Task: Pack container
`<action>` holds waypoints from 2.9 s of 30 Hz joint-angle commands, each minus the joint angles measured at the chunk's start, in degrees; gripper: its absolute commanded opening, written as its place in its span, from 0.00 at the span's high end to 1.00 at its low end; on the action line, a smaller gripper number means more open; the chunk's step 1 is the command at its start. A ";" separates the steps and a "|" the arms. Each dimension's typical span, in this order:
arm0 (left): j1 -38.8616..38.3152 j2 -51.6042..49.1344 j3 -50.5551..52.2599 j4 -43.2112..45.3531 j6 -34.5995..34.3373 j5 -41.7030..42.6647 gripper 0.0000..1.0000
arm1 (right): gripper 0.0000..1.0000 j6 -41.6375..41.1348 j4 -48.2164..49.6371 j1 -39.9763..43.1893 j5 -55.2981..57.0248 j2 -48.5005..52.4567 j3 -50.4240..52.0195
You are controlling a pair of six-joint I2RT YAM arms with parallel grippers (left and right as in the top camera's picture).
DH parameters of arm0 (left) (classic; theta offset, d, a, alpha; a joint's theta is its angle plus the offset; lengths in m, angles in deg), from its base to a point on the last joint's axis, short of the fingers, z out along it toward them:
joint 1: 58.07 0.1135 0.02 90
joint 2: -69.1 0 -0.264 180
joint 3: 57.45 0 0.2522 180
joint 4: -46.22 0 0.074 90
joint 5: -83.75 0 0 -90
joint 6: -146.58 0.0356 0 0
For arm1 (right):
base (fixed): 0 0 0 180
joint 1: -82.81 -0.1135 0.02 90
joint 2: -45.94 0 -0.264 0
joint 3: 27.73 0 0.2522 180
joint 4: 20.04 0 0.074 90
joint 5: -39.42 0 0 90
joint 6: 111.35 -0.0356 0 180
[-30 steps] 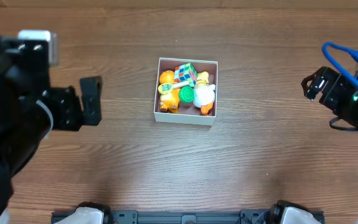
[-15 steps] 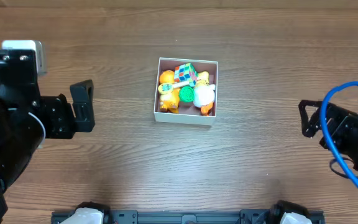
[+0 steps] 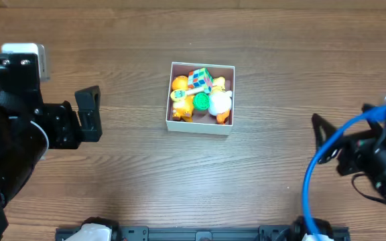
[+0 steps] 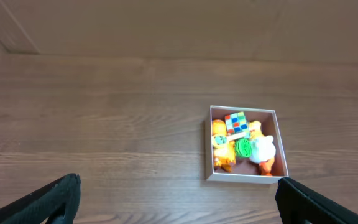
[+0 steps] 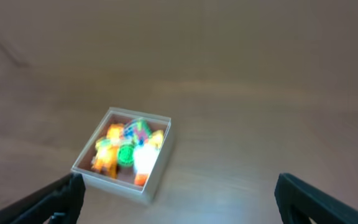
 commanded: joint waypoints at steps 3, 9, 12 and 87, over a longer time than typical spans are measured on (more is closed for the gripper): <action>0.39 -0.20 -0.02 0.04 -0.55 -0.68 0.00 | 0.00 2.62 12.79 -6.38 -0.55 -13.49 28.96; 0.39 -0.20 -0.02 0.02 -0.55 -0.68 0.00 | 0.00 2.64 19.08 -8.96 -0.68 -26.05 50.80; 0.39 -0.20 -0.02 0.02 -0.55 -0.68 0.00 | 0.00 2.64 21.07 -9.40 -0.68 -33.35 58.40; 13.07 75.34 129.48 69.24 1.81 -2.97 0.00 | 0.00 2.64 35.89 -9.40 -0.46 -45.42 76.13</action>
